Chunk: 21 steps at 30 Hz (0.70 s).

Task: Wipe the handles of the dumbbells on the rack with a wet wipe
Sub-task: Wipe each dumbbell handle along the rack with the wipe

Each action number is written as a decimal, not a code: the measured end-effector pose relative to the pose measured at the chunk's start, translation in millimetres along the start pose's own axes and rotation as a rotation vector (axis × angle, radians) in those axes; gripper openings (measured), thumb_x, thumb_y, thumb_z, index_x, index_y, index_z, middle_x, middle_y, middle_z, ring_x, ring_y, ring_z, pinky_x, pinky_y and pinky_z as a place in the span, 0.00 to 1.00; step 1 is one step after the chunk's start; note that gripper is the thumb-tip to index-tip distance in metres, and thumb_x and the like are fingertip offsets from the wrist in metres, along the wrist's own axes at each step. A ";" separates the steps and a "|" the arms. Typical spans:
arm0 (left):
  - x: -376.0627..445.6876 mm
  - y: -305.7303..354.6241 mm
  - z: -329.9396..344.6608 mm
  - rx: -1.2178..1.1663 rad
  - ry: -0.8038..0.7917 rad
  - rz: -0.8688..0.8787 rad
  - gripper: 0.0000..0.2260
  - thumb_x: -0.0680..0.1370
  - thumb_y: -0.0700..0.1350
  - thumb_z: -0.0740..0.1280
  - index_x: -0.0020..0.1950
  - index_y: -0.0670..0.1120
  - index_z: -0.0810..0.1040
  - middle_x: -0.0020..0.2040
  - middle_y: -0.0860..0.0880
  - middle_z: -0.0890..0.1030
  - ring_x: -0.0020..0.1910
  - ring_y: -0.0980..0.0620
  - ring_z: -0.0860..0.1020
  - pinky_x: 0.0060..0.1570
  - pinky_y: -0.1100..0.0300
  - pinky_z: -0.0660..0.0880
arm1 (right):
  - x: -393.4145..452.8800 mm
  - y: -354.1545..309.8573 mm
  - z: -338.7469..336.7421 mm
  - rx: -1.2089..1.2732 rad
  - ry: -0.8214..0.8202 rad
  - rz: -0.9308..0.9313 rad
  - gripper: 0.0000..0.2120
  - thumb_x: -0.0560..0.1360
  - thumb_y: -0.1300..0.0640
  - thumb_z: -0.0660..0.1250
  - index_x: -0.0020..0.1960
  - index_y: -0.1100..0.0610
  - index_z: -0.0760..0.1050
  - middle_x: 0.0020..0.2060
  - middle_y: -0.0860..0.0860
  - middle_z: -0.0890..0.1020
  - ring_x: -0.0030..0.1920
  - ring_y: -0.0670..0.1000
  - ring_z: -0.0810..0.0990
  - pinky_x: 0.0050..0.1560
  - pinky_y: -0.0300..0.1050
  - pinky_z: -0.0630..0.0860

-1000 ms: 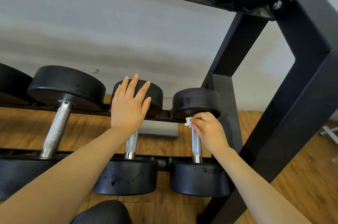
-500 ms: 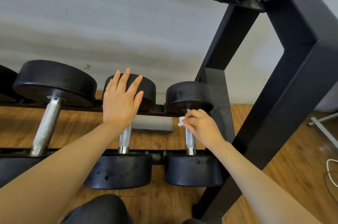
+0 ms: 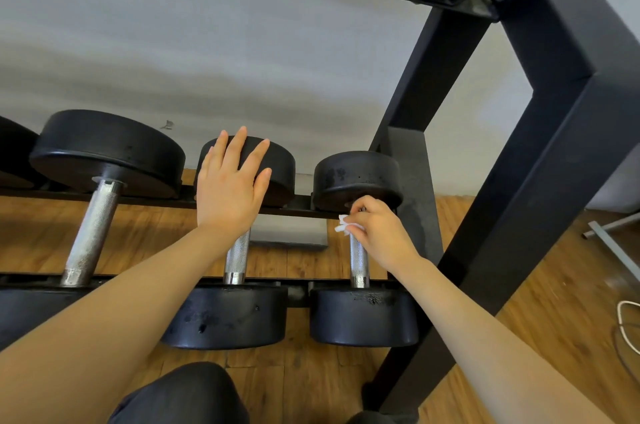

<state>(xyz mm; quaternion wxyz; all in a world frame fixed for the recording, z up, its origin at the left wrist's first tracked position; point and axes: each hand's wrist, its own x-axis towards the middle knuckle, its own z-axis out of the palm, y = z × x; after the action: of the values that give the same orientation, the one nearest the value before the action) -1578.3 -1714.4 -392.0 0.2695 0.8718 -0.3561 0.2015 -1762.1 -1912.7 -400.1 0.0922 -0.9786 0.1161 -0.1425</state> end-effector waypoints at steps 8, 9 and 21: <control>0.3 -0.4 -1.9 -0.016 -0.016 0.000 0.23 0.82 0.55 0.53 0.74 0.49 0.70 0.76 0.42 0.66 0.76 0.39 0.60 0.72 0.41 0.60 | -16.5 -1.8 -2.3 0.019 -0.097 -0.037 0.08 0.77 0.56 0.68 0.52 0.56 0.84 0.46 0.49 0.73 0.49 0.48 0.74 0.49 0.39 0.73; 0.1 -0.6 -1.6 -0.014 -0.017 0.003 0.22 0.83 0.55 0.54 0.74 0.49 0.70 0.76 0.42 0.66 0.76 0.39 0.60 0.72 0.41 0.60 | -14.5 0.7 -4.9 0.029 -0.093 -0.031 0.08 0.77 0.56 0.68 0.52 0.55 0.84 0.46 0.48 0.73 0.49 0.48 0.73 0.49 0.40 0.73; -1.2 -1.9 -4.4 0.031 -0.060 0.011 0.22 0.83 0.53 0.57 0.76 0.50 0.67 0.78 0.42 0.62 0.77 0.39 0.57 0.74 0.42 0.57 | -23.2 6.7 2.8 0.291 0.088 0.190 0.07 0.73 0.61 0.72 0.51 0.57 0.85 0.46 0.47 0.76 0.47 0.44 0.76 0.50 0.32 0.72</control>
<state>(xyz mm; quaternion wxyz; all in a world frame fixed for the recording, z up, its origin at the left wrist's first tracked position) -1578.4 -1709.9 -389.8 0.2442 0.8796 -0.3656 0.1819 -1784.3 -1912.9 -410.2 0.2408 -0.9323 0.1903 -0.1912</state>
